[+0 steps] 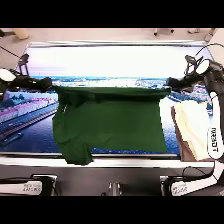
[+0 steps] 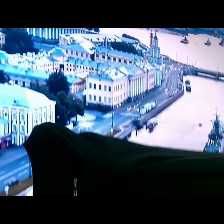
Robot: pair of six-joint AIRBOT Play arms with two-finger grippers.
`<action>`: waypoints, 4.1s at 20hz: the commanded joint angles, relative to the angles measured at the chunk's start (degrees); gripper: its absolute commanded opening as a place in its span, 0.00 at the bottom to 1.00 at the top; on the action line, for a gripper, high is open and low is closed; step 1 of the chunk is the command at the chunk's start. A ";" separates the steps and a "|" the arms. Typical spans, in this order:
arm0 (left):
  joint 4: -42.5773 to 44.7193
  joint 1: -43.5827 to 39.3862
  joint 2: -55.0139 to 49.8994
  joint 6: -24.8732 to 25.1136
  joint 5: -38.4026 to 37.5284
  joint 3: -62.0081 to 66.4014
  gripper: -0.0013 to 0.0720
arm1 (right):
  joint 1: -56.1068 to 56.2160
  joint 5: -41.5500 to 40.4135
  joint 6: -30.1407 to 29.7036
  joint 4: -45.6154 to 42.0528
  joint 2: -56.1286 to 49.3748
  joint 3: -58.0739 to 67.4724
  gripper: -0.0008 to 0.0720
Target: Fold the shirts.
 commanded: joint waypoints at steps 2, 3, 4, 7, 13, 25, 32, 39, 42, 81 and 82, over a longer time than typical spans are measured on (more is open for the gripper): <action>-1.25 -1.77 -6.38 -0.20 16.83 3.48 0.05 | 0.00 -25.05 2.25 5.18 -2.40 -0.13 0.04; -2.60 -1.99 -7.28 -0.17 18.51 4.11 0.05 | 0.00 -25.88 2.25 6.93 -2.56 -0.13 0.04; -4.00 -2.16 -7.98 -0.20 19.17 4.13 0.05 | 0.00 -24.02 2.25 8.13 -2.75 -0.13 0.04; -4.66 -2.97 -8.96 -0.13 14.23 4.15 0.05 | -0.02 -13.44 2.21 8.11 -4.61 -0.13 0.04; 13.16 -2.71 -2.21 -4.63 -13.05 1.07 0.05 | -0.44 13.03 -0.11 -1.97 -4.11 -0.46 0.04; 0.31 1.01 1.90 -2.78 -20.79 -12.00 0.61 | -0.50 23.78 0.07 1.77 -7.28 1.55 0.65; -1.81 4.31 24.15 -0.31 -18.38 -42.93 0.61 | -0.48 23.96 -2.05 -1.40 4.83 -19.65 0.70; -5.20 0.15 27.85 -0.79 -9.18 -57.05 0.61 | -0.48 23.87 -1.42 -4.57 5.99 -22.75 0.70; -6.01 -2.75 27.28 -2.12 -6.40 -57.40 0.61 | -0.48 24.76 -1.33 -5.35 5.99 -24.39 0.71; -2.95 -2.32 -8.70 -4.87 -0.61 -2.84 0.62 | 4.50 -8.72 1.44 5.07 -9.92 -6.03 0.64; -2.95 -1.99 -8.55 -4.87 -1.18 -1.70 0.95 | 4.11 -7.19 -0.57 4.35 -9.35 -5.11 0.85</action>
